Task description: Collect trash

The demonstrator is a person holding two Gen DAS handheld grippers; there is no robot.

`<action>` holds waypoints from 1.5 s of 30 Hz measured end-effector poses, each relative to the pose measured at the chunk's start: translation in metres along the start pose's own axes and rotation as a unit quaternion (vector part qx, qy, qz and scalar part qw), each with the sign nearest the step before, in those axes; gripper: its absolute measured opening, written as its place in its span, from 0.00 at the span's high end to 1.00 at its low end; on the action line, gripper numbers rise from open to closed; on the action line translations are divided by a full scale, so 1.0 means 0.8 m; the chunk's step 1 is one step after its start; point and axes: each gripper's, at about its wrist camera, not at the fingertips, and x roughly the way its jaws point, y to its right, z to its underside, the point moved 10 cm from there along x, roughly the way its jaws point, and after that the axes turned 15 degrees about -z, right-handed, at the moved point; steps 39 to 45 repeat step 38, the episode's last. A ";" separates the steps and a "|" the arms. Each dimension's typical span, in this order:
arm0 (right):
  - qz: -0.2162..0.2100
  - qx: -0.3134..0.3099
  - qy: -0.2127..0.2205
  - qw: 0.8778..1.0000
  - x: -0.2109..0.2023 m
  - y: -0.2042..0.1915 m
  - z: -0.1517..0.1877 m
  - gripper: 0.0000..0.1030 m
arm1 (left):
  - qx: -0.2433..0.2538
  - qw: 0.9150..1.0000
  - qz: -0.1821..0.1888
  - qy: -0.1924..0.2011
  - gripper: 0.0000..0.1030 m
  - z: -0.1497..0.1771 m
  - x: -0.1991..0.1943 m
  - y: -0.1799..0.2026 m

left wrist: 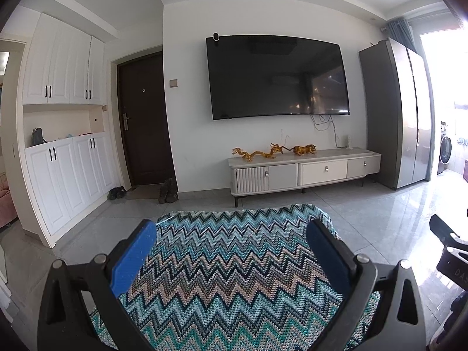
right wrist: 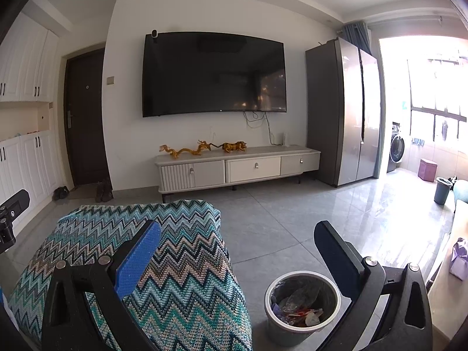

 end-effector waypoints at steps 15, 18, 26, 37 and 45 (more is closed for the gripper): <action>0.001 0.001 -0.004 1.000 0.003 -0.001 0.005 0.00 | 0.006 1.000 0.007 -0.009 0.00 0.006 0.001 0.006; 0.002 0.001 -0.003 1.000 0.002 -0.001 0.005 0.00 | 0.006 1.000 0.007 -0.009 0.00 0.006 0.001 0.007; 0.001 0.001 -0.004 1.000 0.002 0.001 0.004 0.00 | 0.005 1.000 0.009 -0.015 0.00 0.010 0.005 0.008; 0.001 0.002 -0.004 1.000 0.002 0.000 0.004 0.00 | 0.003 1.000 0.013 -0.019 0.00 0.013 0.005 0.006; 0.001 0.002 -0.004 1.000 0.002 0.000 0.003 0.00 | 0.003 1.000 0.013 -0.020 0.00 0.012 0.006 0.006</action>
